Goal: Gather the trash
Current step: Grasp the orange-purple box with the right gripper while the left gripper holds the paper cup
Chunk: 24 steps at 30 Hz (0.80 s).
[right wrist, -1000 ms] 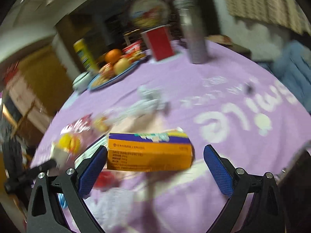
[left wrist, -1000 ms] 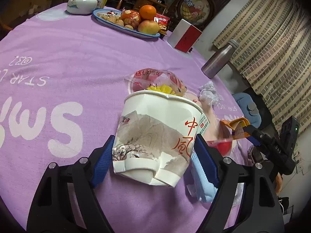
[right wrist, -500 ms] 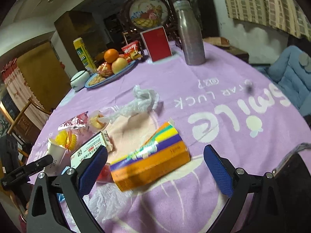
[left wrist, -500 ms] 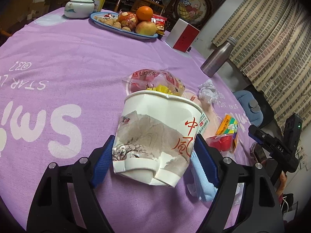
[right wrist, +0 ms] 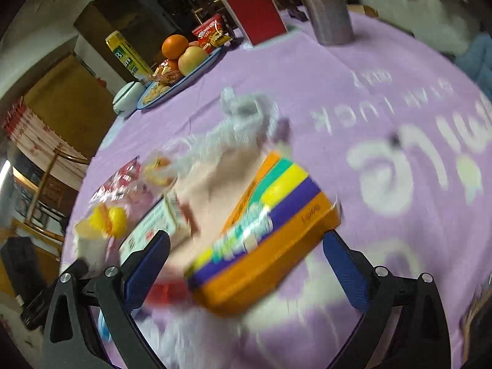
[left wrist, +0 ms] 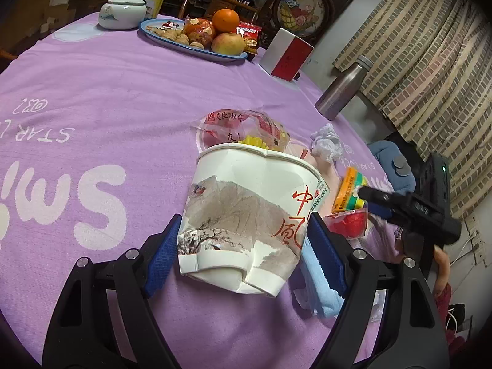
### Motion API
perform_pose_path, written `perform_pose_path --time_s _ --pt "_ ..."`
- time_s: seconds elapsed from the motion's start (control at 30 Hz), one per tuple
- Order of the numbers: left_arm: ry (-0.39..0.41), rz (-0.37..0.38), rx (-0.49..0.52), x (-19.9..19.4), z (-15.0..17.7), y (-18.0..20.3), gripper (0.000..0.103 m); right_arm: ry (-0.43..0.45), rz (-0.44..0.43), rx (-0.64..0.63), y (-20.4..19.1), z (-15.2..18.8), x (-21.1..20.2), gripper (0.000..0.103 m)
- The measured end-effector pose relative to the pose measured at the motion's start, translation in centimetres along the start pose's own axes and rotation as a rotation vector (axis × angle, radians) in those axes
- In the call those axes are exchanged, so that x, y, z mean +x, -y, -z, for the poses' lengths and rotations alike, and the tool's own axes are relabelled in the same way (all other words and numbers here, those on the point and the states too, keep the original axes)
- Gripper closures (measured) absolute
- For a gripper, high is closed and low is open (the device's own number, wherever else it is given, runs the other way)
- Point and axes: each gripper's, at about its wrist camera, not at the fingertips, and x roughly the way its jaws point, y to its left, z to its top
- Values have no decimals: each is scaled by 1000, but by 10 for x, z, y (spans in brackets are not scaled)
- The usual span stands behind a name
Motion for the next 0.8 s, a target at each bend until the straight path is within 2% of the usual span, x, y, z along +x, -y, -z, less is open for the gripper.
perform_pose_path --time_s 0.1,0.27,0.3,0.33,0.4,0.5,0.6,0.7,0.8 --pt "-3 2 4 0 0 1 25 0 61 -48 -9 -14 12 5" --pt "-20 3 -10 3 0 -2 24 17 127 -110 -16 -10 20 6" --pt "-28 7 -17 5 -1 -4 24 26 144 -127 -18 -9 21 11" --pt "-32 9 -20 5 -1 -5 24 31 169 -142 -20 -9 22 22" --pt "-37 9 -28 6 -1 -6 24 48 135 -150 -19 -11 19 44" --pt "-49 4 -36 9 -2 -7 24 62 104 -141 -16 -10 14 53" --pt "-68 -9 -47 14 -3 -8 24 66 79 -135 -12 -9 11 54" --pt "-67 -44 -21 17 -3 -4 24 34 78 -141 -12 -10 17 46" --pt "-68 -132 38 23 -2 7 24 16 98 -198 -24 -10 22 36"
